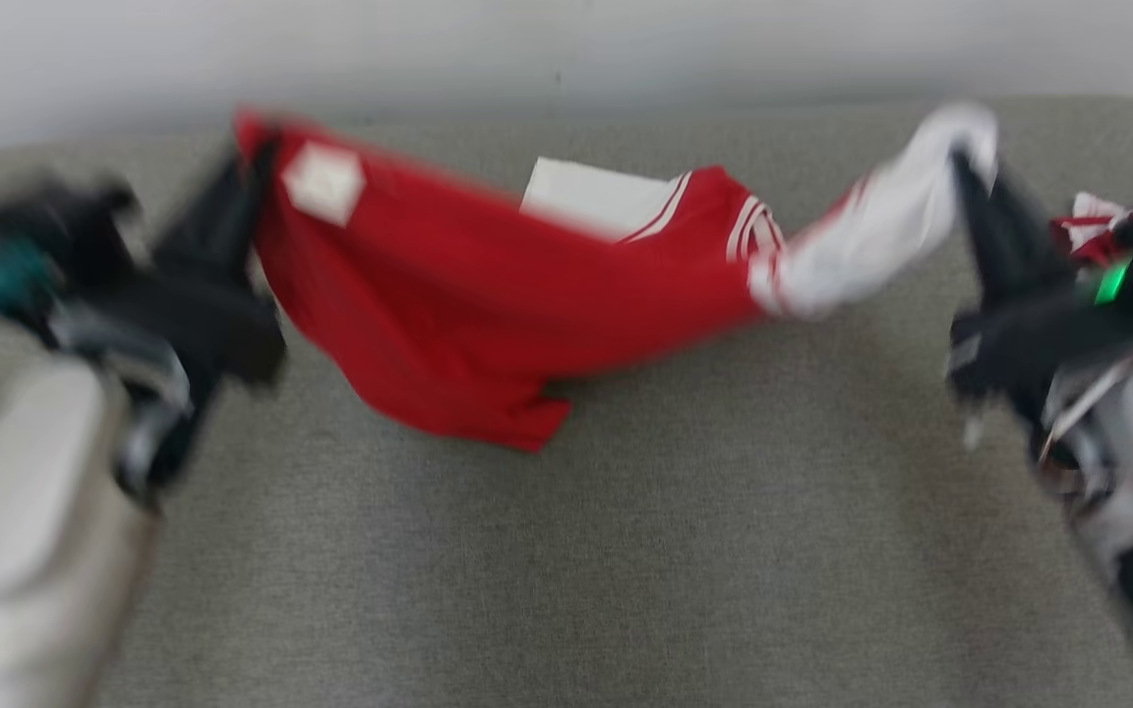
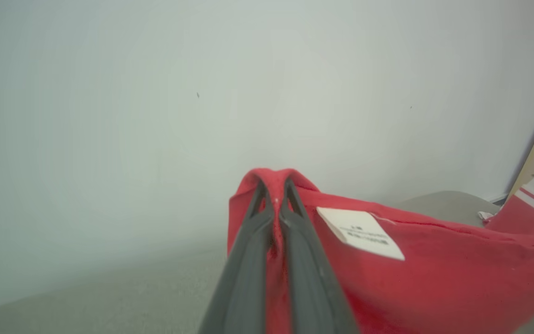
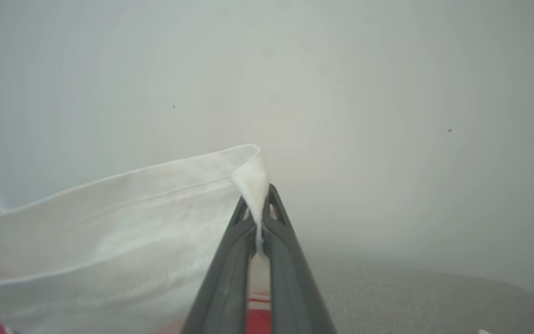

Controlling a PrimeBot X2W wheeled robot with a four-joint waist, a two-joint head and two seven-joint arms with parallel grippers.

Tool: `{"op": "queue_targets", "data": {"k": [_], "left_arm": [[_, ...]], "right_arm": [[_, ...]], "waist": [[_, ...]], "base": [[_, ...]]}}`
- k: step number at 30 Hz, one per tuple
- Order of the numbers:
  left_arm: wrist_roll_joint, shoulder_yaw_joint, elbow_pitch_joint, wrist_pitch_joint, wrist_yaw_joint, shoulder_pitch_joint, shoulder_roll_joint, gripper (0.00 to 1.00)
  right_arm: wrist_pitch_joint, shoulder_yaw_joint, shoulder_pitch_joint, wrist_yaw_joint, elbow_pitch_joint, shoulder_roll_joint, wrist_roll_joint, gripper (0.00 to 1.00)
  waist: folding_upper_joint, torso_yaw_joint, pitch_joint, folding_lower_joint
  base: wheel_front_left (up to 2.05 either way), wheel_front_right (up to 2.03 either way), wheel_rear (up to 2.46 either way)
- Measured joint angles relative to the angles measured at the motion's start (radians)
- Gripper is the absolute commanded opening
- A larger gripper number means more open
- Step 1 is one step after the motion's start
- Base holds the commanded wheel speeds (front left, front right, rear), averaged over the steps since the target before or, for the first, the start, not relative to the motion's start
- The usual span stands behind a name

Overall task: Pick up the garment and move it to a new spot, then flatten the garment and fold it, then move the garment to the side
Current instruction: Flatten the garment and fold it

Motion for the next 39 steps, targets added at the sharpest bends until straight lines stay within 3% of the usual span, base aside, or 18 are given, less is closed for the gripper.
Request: {"op": "queue_targets", "data": {"k": [5,7,12,17,26,39], "left_arm": [[-0.060,-0.009,0.048,0.087,0.000,-0.348,0.042,0.00],[-0.065,-0.031,0.100,0.132,0.000,-0.566,0.055,0.00],[-0.061,-0.029,0.242,0.156,0.000,-0.881,0.047,0.00],[-0.051,-0.015,0.398,0.136,0.008,-1.104,0.026,0.00],[-0.025,-0.030,0.590,0.086,0.016,-1.347,-0.012,0.00],[-0.028,-0.074,0.753,0.016,0.006,-1.413,-0.037,0.00]], "right_arm": [[0.083,0.021,-0.343,0.000,0.029,-0.022,0.065,0.00],[0.138,0.030,-0.570,0.000,0.073,-0.030,0.094,0.00],[0.191,0.008,-0.930,0.000,0.224,-0.008,0.123,0.00],[0.170,0.027,-1.203,0.000,0.404,0.032,0.069,0.00],[0.126,0.080,-1.487,0.000,0.627,0.075,-0.031,0.00],[0.062,0.181,-1.569,0.000,0.755,0.109,-0.037,0.00]], "waist": [[0.0000,-0.008,0.093,0.0001],[0.0001,-0.014,0.163,0.0003],[0.0001,-0.025,0.278,0.0003],[0.0002,-0.041,0.368,0.0005],[0.0000,-0.077,0.437,0.0001],[0.0001,-0.079,0.474,0.0000]], "base": [[0.00,0.00,0.00],[0.00,0.00,0.00],[0.00,0.00,0.00],[0.00,0.00,0.00],[0.00,0.00,0.00],[0.00,0.00,0.00]]}}
